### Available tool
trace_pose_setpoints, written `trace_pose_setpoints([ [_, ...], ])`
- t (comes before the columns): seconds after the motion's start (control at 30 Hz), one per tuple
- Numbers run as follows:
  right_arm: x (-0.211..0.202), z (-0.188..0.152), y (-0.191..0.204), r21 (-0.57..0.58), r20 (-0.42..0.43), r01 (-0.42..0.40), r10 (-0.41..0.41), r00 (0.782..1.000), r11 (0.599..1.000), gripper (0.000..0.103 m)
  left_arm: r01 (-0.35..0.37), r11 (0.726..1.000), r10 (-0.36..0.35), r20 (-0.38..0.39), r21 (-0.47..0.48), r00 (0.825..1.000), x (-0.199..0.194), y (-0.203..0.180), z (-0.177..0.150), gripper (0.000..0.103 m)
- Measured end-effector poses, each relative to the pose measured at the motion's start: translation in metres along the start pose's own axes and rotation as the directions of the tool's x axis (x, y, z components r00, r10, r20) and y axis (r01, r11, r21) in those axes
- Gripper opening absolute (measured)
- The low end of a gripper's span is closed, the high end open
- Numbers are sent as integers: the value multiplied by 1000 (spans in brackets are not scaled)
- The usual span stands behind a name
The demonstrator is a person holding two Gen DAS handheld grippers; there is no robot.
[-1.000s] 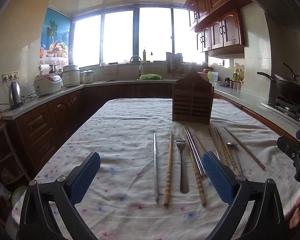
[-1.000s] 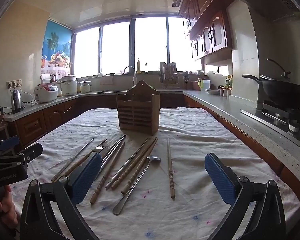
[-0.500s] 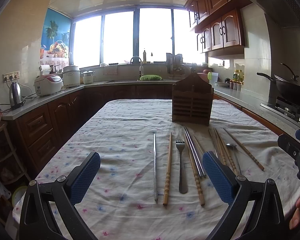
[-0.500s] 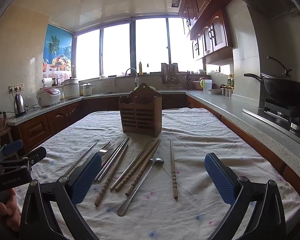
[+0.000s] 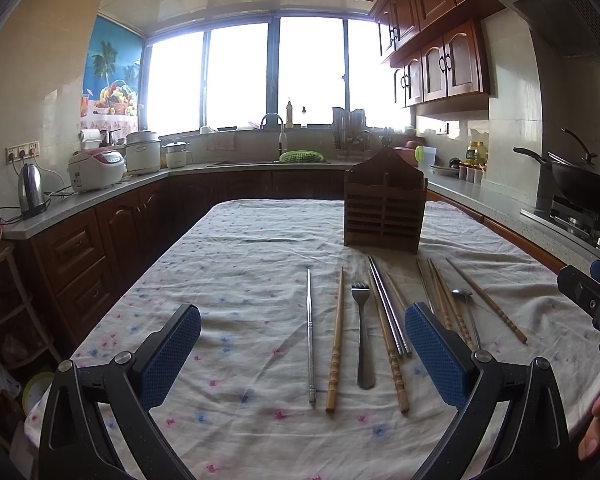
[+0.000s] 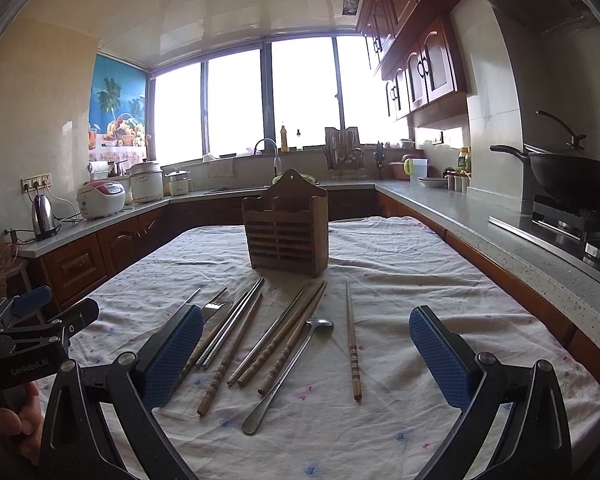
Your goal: Organize utensils
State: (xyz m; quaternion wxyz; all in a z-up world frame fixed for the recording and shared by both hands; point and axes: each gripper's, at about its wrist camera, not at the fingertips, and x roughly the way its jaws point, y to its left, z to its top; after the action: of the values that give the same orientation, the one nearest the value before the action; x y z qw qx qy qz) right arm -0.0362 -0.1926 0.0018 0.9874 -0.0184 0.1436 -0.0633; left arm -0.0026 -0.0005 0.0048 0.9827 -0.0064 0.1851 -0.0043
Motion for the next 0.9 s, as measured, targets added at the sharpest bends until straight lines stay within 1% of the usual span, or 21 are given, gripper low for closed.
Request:
trace_pose_setpoints([
  [0.43,0,4,2,23,-2,-24,24,1000,999,103,2,1000,-2,-1,-8,1000,1,3,2,102],
  [0.9,0,5,2,26,0,-27,27,1000,999,103,3,1000,-3,-4,-9,1000,5,3,0,102],
])
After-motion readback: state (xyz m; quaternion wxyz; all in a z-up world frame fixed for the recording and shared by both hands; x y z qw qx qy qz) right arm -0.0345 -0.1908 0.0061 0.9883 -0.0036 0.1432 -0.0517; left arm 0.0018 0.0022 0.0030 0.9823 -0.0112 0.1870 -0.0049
